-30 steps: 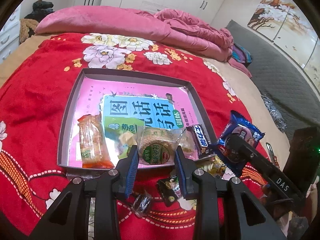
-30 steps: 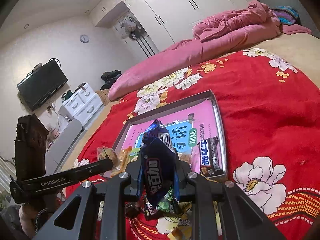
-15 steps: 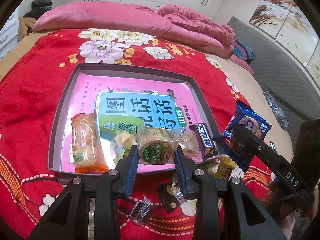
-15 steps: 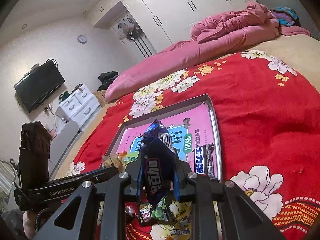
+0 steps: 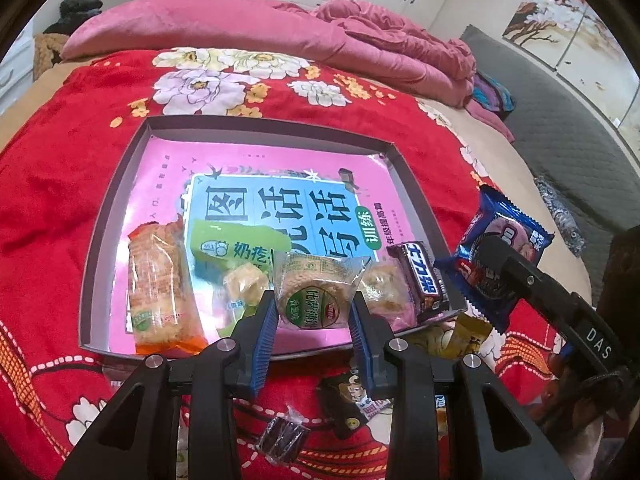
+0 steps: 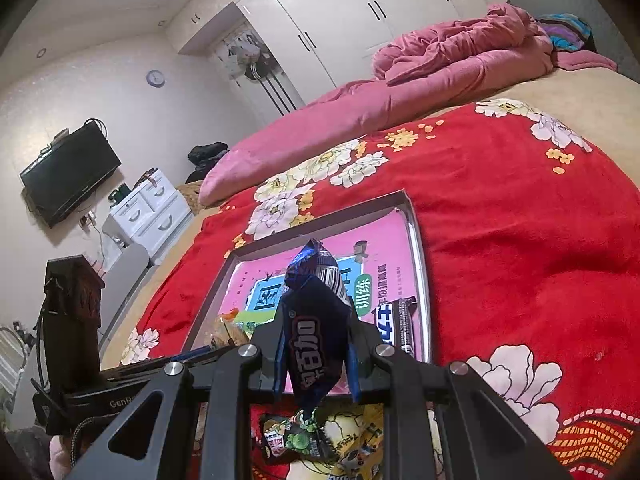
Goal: Organize snacks
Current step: 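Lower the cake packet into the tray with the left tool while the right tool lowers the biscuit bag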
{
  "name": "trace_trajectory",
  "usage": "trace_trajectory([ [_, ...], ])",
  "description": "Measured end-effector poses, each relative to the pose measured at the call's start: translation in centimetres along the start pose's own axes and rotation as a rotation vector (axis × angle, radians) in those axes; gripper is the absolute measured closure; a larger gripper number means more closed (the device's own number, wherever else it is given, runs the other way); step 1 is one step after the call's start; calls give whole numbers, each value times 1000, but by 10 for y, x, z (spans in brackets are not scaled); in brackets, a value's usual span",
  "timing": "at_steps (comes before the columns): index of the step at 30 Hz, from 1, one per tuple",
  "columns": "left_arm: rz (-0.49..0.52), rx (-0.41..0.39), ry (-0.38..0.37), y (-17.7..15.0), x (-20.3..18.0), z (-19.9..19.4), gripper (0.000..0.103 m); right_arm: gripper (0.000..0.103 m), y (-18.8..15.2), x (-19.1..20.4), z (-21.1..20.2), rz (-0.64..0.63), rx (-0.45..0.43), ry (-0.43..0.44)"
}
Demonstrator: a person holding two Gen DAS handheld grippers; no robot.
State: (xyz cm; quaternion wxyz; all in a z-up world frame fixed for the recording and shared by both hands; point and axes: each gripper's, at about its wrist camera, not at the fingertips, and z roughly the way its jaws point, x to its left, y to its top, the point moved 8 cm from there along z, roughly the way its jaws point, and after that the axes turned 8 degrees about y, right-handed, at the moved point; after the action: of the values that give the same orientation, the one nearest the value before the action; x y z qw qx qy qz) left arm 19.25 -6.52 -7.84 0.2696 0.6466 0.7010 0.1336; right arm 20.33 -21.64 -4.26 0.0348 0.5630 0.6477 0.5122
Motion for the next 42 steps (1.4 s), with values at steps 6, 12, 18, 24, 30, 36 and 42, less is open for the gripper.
trace_trajectory([
  [6,-1,15,12,-1,2,7,66,80,-1,-8,8,9,20,-30],
  [12,2,19,11,-2,1,11,66,80,-5,-14,14,22,38,-47],
  [18,5,28,11,-4,1,14,66,80,-8,-18,20,22,58,-58],
  [24,5,32,10,-5,1,17,66,80,-12,-18,26,20,80,-69],
  [30,10,42,12,-6,0,19,66,79,-16,-19,30,20,96,-80],
  [36,11,49,17,-6,-1,22,66,79,-20,-23,35,19,116,-101],
  [42,8,53,23,-5,0,24,66,79,-24,-20,42,13,138,-84],
])
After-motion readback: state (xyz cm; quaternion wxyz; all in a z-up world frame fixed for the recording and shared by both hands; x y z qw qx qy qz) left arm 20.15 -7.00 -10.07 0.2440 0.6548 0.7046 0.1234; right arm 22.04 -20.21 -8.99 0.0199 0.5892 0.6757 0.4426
